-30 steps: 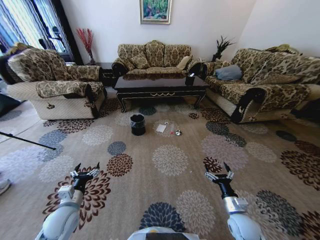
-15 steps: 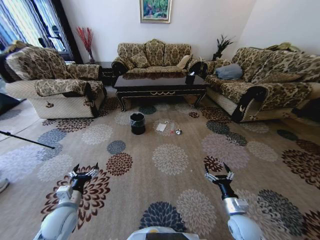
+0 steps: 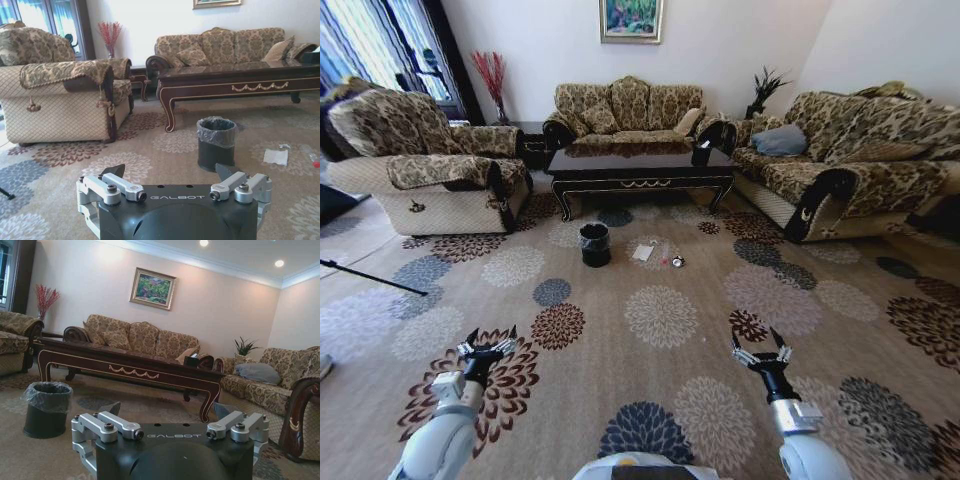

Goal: Move to the front of the table and pick up the trash from the floor, then place it into the trash bin.

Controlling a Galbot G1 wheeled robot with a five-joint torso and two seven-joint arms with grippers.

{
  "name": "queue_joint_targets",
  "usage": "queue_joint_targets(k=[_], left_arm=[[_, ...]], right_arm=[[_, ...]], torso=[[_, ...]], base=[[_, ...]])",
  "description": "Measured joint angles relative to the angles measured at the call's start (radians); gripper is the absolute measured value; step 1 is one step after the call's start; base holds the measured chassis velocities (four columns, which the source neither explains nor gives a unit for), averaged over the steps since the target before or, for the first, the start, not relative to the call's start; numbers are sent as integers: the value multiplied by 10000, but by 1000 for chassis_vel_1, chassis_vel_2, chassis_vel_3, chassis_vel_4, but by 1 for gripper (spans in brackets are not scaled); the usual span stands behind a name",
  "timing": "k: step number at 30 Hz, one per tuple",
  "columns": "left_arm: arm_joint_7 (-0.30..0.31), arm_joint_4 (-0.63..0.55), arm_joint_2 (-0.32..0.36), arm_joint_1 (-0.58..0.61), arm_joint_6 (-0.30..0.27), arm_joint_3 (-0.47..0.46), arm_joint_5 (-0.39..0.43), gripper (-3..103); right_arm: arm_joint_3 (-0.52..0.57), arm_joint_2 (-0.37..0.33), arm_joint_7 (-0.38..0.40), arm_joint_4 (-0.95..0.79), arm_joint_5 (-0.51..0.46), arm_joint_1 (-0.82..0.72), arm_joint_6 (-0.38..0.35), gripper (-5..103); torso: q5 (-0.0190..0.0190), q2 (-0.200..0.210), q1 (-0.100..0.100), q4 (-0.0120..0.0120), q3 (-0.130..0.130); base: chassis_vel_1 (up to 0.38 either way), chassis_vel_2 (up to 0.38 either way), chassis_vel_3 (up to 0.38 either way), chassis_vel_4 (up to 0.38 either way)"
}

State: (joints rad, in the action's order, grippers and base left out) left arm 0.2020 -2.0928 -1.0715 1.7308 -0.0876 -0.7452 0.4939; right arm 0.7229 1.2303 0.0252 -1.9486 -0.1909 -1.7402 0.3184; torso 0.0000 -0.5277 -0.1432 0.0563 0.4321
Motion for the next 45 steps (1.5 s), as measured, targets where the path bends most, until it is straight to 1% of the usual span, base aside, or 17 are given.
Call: queue_joint_targets(k=[2,5,6,8,10,11,14,19,26,34,45], left_arm=[[-48,-20,30,3,40,12,-118,100],[-283,-109,149,60,324,28,-528,100],[-283,-109,149,60,324,28,-528,100],[-539,-302,275,145,669,68,-1007,100],[-715,-475,361,177,874,134,-1264,100],[-715,-475,361,177,874,134,-1264,100],[-978,-731,423,167,1043,231,-1455,100],[-1308,-904,478,191,1062,339,-1528,100],[-1321,-824,465,159,1054,382,-1506,100],[-1290,-617,269,193,1086,370,-1353,100],[-1214,-532,261,156,1136,361,-1344,100]], right_arm=[[-19,-3,-21,0,36,-29,0,100],[-86,-66,-79,14,61,-114,-18,100],[-86,-66,-79,14,61,-114,-18,100],[-164,-184,-140,59,-112,-181,-99,100],[-202,-271,-162,144,-137,-160,-124,100],[-202,-271,-162,144,-137,-160,-124,100],[-232,-317,-171,168,-150,-123,-153,100],[-238,-311,-174,202,-147,-116,-159,100],[-198,-286,-175,209,-143,-139,-159,100],[-177,-148,-160,157,49,-186,-158,100],[-173,-99,-163,196,88,-170,-136,100]], torso=[[0,58,22,1,-35],[-1,218,88,0,-126],[-1,218,88,0,-126],[0,333,138,1,-196],[1,433,170,1,-260],[1,433,170,1,-260],[1,580,224,1,-351],[1,781,300,1,-476],[0,1038,399,1,-636],[-1,1383,521,1,-859],[0,1797,671,1,-1124]], base=[[0,0,0,0],[0,0,0,0],[0,0,0,0],[0,0,0,0],[0,0,0,0],[0,0,0,0],[0,0,0,0],[0,0,0,0],[0,0,0,0],[0,0,0,0],[0,0,0,0]])
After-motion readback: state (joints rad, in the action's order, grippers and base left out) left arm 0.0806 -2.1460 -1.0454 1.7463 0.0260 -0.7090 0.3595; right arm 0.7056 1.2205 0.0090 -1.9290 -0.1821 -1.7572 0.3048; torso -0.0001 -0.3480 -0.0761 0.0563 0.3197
